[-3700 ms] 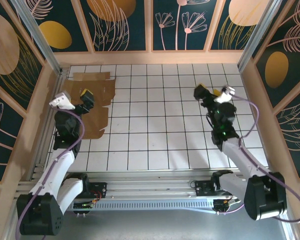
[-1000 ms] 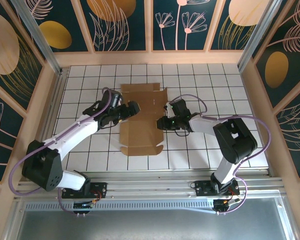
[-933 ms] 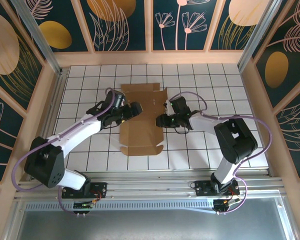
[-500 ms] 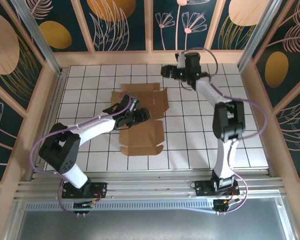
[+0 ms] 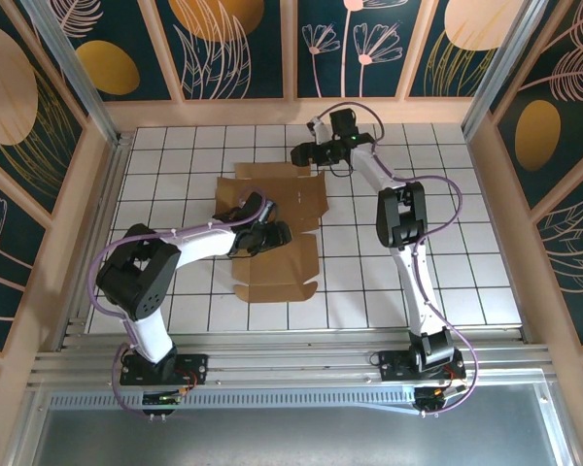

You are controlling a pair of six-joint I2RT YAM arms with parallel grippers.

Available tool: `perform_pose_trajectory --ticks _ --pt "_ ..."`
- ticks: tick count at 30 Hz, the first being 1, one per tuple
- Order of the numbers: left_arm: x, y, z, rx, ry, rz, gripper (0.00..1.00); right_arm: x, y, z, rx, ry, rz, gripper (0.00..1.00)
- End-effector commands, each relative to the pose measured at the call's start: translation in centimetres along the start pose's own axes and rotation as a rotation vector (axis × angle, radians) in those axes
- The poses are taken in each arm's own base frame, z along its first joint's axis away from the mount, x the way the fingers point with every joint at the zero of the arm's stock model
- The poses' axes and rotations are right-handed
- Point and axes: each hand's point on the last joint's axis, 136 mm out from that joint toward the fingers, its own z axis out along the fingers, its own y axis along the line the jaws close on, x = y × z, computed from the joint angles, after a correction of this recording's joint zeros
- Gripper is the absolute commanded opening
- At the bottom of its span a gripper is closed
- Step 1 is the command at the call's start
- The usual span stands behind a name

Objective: Fold the paper box

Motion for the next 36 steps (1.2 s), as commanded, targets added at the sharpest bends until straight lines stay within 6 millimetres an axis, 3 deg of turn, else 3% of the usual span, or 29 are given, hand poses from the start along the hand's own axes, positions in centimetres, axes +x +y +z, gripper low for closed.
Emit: perform_pose_trajectory --ticks 1,3,9,13,16,28,32,36 --pt "0.3 0.9 0.6 -0.020 0.000 0.016 0.64 1.5 1.0 0.5 -0.066 0.043 -0.010 0.66" --pt "0.3 1.2 0.7 -0.034 -0.005 0.018 0.64 1.9 0.8 0.8 -0.057 0.054 -0.004 0.59" --pt "0.0 1.5 0.7 -0.051 -0.017 0.019 0.64 3.2 0.1 1.4 -0.009 0.092 -0.013 0.53" --pt "0.0 1.6 0.6 -0.058 -0.021 0.026 0.63 3.6 -0.6 2.0 0.048 0.101 -0.011 0.65" --pt "-0.1 1.6 0.5 -0.059 -0.023 0.026 0.63 3.7 -0.7 2.4 0.046 0.097 -0.001 0.65" --pt "-0.4 2.2 0.1 -0.095 -0.037 0.044 0.63 2.5 -0.1 3.0 0.012 0.047 0.026 0.24" --pt "-1.0 2.6 -0.5 -0.108 -0.061 0.035 0.63 0.8 1.8 1.0 0.014 0.016 -0.019 0.09" --pt "-2.0 3.3 -1.2 -0.124 -0.095 0.017 0.64 -1.6 4.8 -2.3 0.024 -0.055 -0.095 0.05"
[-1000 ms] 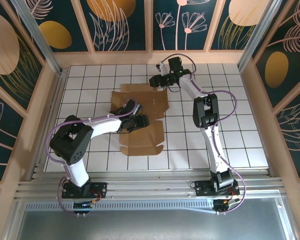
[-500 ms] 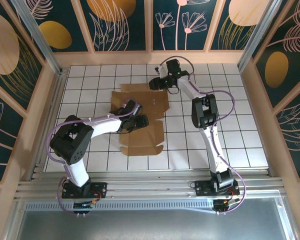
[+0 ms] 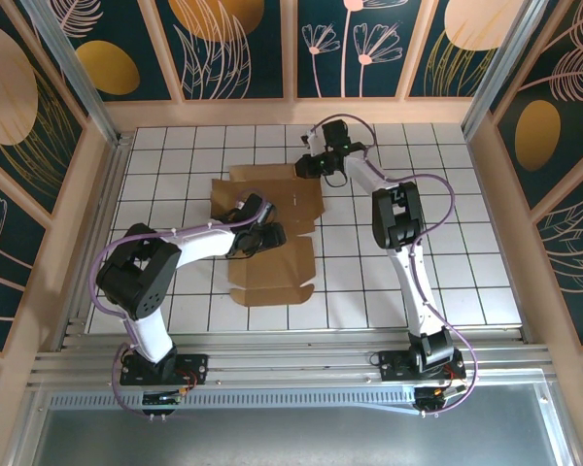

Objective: Fold the paper box

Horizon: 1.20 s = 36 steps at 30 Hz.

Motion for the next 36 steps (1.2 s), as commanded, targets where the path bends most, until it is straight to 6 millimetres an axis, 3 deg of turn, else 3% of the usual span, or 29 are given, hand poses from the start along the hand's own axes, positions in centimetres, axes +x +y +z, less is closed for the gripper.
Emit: perform_pose_trajectory --ticks 1,4,8,10,13,15,17,19,24,28,36 --pt "-1.4 1.5 -1.3 -0.041 -0.049 -0.009 0.65 -4.7 5.6 -5.4 -0.002 -0.138 -0.151 0.03" --pt "-3.5 0.3 -3.7 0.027 -0.124 -0.015 0.72 -4.8 6.9 -7.4 0.060 -0.196 -0.225 0.02" --pt "-7.1 -2.2 -9.1 0.128 -0.279 0.075 0.92 -3.8 7.6 -9.5 0.136 -0.298 -0.306 0.02" --pt "-9.9 -3.3 -13.2 0.133 -0.418 0.202 0.99 -3.5 8.3 -10.6 0.146 -0.337 -0.333 0.02" --pt "-13.3 -4.8 -19.3 0.101 -0.658 0.451 0.99 -3.9 9.4 -12.6 0.179 -0.391 -0.385 0.02" --pt "-13.8 -6.7 -22.2 0.105 -0.796 0.730 0.99 -4.3 9.9 -13.6 0.197 -0.417 -0.412 0.02" --pt "-15.1 -7.2 -24.1 0.035 -0.910 0.867 0.99 -4.7 10.7 -14.7 0.200 -0.440 -0.438 0.02" --pt "-15.7 -8.1 -24.1 -0.019 -0.915 1.051 0.99 -4.8 11.4 -15.6 0.199 -0.456 -0.469 0.02" --pt "-14.7 -10.2 -21.2 -0.008 -0.875 1.404 0.99 -4.0 13.3 -16.8 0.193 -0.475 -0.569 0.03" --pt "-16.1 -10.7 -20.4 -0.025 -0.894 1.511 0.99 -3.1 14.3 -17.6 0.227 -0.488 -0.647 0.02" --pt "-18.2 -11.2 -16.8 -0.067 -0.816 1.642 0.99 -2.0 15.4 -18.9 0.313 -0.509 -0.748 0.02"
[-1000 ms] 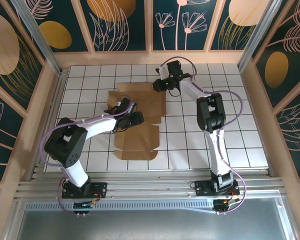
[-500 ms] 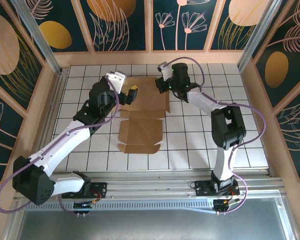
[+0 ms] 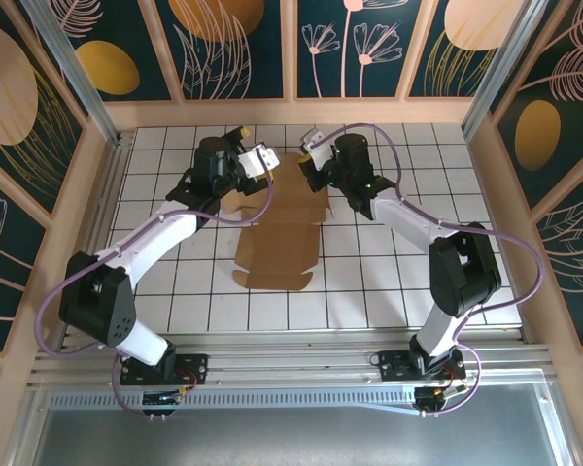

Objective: Fold the paper box

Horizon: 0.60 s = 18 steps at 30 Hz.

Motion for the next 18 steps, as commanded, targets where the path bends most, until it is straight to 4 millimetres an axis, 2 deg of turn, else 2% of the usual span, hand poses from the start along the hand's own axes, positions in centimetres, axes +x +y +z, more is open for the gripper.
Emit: perform_pose_trajectory --ticks 1,9,13,16,18 --pt "-1.4 0.4 0.9 0.025 -0.053 0.106 0.99 -2.5 -0.7 -1.6 0.063 -0.074 -0.081 0.02" --pt "1.2 -2.5 4.9 0.173 0.023 0.153 0.99 -2.2 0.5 -1.7 0.049 -0.081 -0.133 0.01" --pt "1.6 -3.1 5.8 0.187 0.022 0.141 0.99 -1.8 0.5 -1.9 0.057 -0.075 -0.139 0.01" --pt "2.3 -3.7 6.1 0.199 0.037 0.132 0.94 -1.6 0.4 -2.0 0.064 -0.071 -0.142 0.01" --pt "3.0 -4.0 6.2 0.197 0.052 0.129 0.86 -1.6 0.4 -2.0 0.067 -0.069 -0.142 0.01"
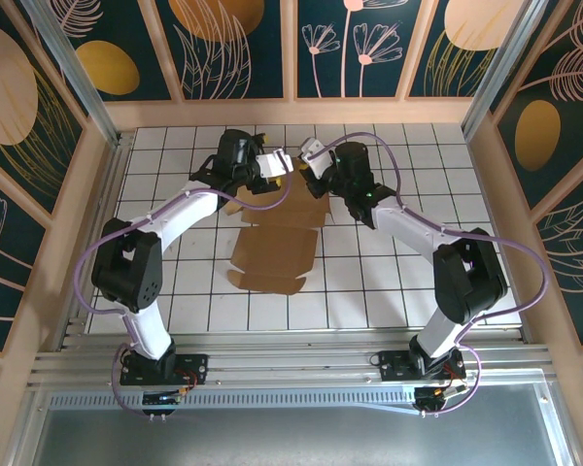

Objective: Fold the paper box

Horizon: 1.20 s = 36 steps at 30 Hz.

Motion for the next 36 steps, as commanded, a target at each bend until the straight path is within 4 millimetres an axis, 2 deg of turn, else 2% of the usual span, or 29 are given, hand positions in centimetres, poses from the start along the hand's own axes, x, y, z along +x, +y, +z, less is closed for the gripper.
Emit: perform_pose_trajectory --ticks 1,3,5,10,14,17,19,21,24,28,29,31,33,34,36 --pt "0.3 0.0 0.1 0.005 -0.012 0.007 0.78 -2.0 -0.6 -1.1 0.043 -0.059 -0.031 0.01" --pt "0.6 -0.1 0.0 -0.006 -0.005 -0.003 0.60 -1.9 -0.7 -1.0 0.049 -0.056 -0.030 0.02" --pt "0.8 -0.1 -0.1 -0.008 0.002 -0.015 0.50 -1.7 -0.8 -0.9 0.055 -0.051 -0.024 0.05" --pt "0.9 -0.4 -0.3 -0.008 0.008 -0.030 0.29 -2.0 -1.1 -1.2 0.071 -0.065 0.006 0.23" --pt "0.5 -0.7 -0.7 -0.001 -0.020 -0.064 0.12 -2.7 -1.3 -2.2 0.084 -0.086 0.063 0.43" --pt "0.4 -1.1 -0.9 0.010 -0.038 -0.089 0.01 -3.2 -0.8 -3.3 0.062 -0.110 0.120 0.50" --pt "0.5 -1.1 -0.9 0.000 -0.038 -0.094 0.04 -3.4 -1.0 -4.2 0.073 -0.117 0.174 0.62" --pt "0.6 -0.4 -0.8 -0.028 -0.025 -0.122 0.19 -3.1 -2.3 -4.9 0.091 -0.101 0.309 0.72" --pt "-0.8 0.9 -0.9 -0.002 -0.040 -0.257 0.30 -1.1 -4.7 -4.7 -0.004 -0.049 0.541 0.75" --pt "-4.6 2.9 -3.6 0.026 -0.191 -0.685 0.52 3.8 -9.3 -2.2 -0.075 0.036 0.774 0.75" --pt "-5.6 3.5 -5.3 0.016 -0.251 -0.806 0.56 4.7 -10.1 -1.2 -0.111 0.059 0.810 0.75" --pt "-5.4 3.7 -7.0 -0.006 -0.295 -1.098 0.64 6.8 -11.3 1.0 -0.144 0.124 0.841 0.76" --pt "-4.2 2.5 -7.8 0.009 -0.267 -1.363 0.63 8.6 -12.5 3.3 -0.140 0.199 0.827 0.76" --pt "-3.4 1.2 -8.0 0.032 -0.237 -1.487 0.62 9.4 -13.0 4.4 -0.143 0.231 0.811 0.76" --pt "-3.4 -2.0 -8.5 0.115 -0.211 -1.611 0.63 10.5 -13.2 6.4 -0.180 0.272 0.789 0.77"
